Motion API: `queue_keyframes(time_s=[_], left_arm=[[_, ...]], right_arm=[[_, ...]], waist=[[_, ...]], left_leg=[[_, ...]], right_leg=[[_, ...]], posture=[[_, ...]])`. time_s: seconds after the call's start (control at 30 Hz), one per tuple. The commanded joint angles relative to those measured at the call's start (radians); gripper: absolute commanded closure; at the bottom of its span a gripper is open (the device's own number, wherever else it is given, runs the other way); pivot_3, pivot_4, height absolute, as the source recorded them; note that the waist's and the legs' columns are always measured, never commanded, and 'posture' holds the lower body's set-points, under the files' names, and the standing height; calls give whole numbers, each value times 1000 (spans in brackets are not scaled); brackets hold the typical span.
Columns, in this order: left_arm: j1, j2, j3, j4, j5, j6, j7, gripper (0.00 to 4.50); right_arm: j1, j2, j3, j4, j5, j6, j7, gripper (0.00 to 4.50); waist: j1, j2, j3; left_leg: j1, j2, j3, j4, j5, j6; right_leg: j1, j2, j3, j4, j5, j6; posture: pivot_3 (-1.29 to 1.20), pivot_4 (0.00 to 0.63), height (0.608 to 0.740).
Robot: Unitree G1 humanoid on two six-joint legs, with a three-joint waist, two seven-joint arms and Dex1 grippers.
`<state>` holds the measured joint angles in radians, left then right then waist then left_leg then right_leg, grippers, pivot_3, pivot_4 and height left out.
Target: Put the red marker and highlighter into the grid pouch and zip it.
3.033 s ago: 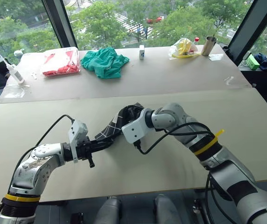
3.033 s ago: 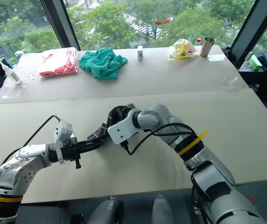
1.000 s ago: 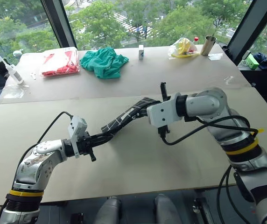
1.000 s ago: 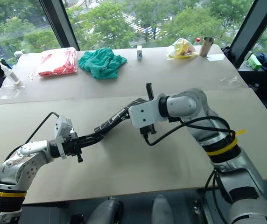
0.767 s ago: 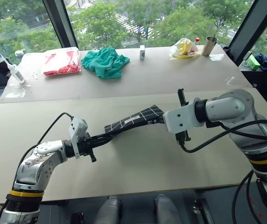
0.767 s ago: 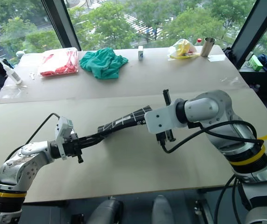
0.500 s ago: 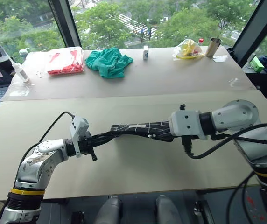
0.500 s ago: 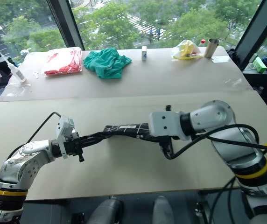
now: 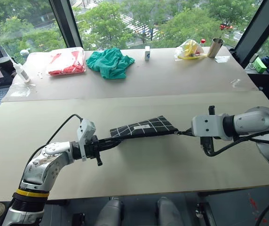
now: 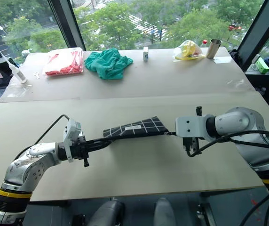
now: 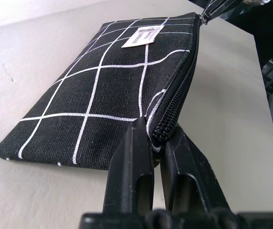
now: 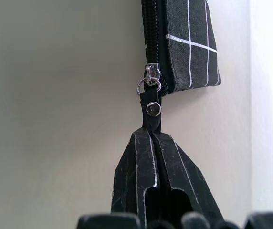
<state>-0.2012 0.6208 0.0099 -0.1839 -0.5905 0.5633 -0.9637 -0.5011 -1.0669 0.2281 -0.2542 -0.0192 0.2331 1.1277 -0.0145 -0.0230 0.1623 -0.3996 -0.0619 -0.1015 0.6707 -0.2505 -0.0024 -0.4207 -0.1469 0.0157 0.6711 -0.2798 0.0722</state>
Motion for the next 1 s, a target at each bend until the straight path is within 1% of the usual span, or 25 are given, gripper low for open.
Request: queue_keyframes(time_s=[0.03,0.07,0.13,0.17,0.23,0.3,0.37,0.5,0.6,0.67,0.7,0.77,0.8,0.83,0.9,0.97,1.0], left_arm=[[10,33,64,17,12,-29,-1,4500],[12,36,63,17,15,-33,-5,4500],[15,42,60,18,22,-45,-14,4500],[14,45,60,23,27,-54,-21,4500],[10,50,58,35,37,-82,-43,4500],[1,55,53,62,55,-128,-83,4500],[-18,62,42,115,83,-194,-135,4500],[-99,69,-22,301,209,-466,-274,4500],[-160,52,-66,412,278,-626,-335,4500],[-202,37,-92,487,333,-721,-341,4500],[-233,22,-111,537,376,-772,-318,4500],[-272,-6,-132,596,413,-815,-296,4500],[-284,-23,-135,595,415,-810,-283,3658],[-288,-33,-135,587,409,-797,-279,3501],[-273,-30,-132,555,401,-786,-285,2879],[-248,3,-116,549,411,-793,-284,2089],[-235,24,-106,551,417,-799,-281,1761]], right_arm=[[-34,87,-80,152,13,56,-101,3882],[-26,105,-92,165,30,65,-110,3668],[9,123,-120,140,81,115,-92,3011],[20,136,-143,127,114,146,-86,2761],[42,142,-211,96,246,269,-31,1977],[75,132,-275,78,362,346,32,1977],[117,129,-335,83,432,362,68,1977],[223,113,-468,63,566,429,120,1977],[276,107,-541,-10,652,486,115,1977],[315,102,-578,-45,672,495,104,1977],[333,108,-609,-53,685,501,86,1977],[353,119,-643,-65,698,506,51,1977],[364,122,-645,-73,693,500,35,1923],[372,122,-640,-83,686,493,24,1923],[379,122,-637,-105,692,489,10,1923],[373,125,-647,-136,723,499,-2,1923],[367,126,-652,-151,738,504,-8,1923]], waist=[[-5,0,0],[-4,0,0],[0,0,0],[2,0,0],[1,0,0],[3,0,0],[3,0,0],[10,0,0],[11,0,0],[11,0,0],[11,0,0],[11,0,0],[12,0,0],[11,0,0],[10,0,0],[5,0,0],[1,0,0]], left_leg=[[0,0,0,0,0,0],[0,0,0,0,0,0],[0,0,0,0,0,0],[0,0,0,-1,0,0],[-1,1,0,-1,0,-1],[-1,0,0,0,0,0],[-1,0,-1,0,0,0],[0,0,-1,0,0,1],[-1,0,0,0,0,1],[-1,0,0,0,0,1],[-1,0,0,1,0,1],[-1,0,1,2,-1,2],[-1,-1,2,3,-1,3],[-2,-1,3,5,-2,4],[-2,-1,2,7,-3,5],[-3,-1,1,8,-3,5],[-3,-1,1,8,-3,5]], right_leg=[[0,0,0,0,0,0],[0,0,0,0,0,0],[-1,0,0,0,0,0],[-1,0,0,0,0,0],[-1,0,0,-1,0,0],[0,0,0,-1,0,0],[1,0,-1,-2,0,0],[3,0,-3,-4,0,0],[3,0,-2,-4,0,0],[3,0,-2,-4,0,0],[3,0,-2,-4,0,0],[3,0,-2,-4,1,1],[4,0,-3,-3,1,1],[4,0,-3,-2,1,1],[4,0,-2,-2,1,2],[3,0,-3,-2,1,2],[2,0,-3,-1,1,2]], posture=[[0,150,740],[0,150,740],[0,150,740],[0,150,740],[0,150,740],[0,150,740],[0,150,740],[0,150,740],[0,150,740],[0,150,740],[0,150,740],[0,150,740],[0,150,740],[0,150,740],[0,150,740],[0,150,740],[0,150,740]])
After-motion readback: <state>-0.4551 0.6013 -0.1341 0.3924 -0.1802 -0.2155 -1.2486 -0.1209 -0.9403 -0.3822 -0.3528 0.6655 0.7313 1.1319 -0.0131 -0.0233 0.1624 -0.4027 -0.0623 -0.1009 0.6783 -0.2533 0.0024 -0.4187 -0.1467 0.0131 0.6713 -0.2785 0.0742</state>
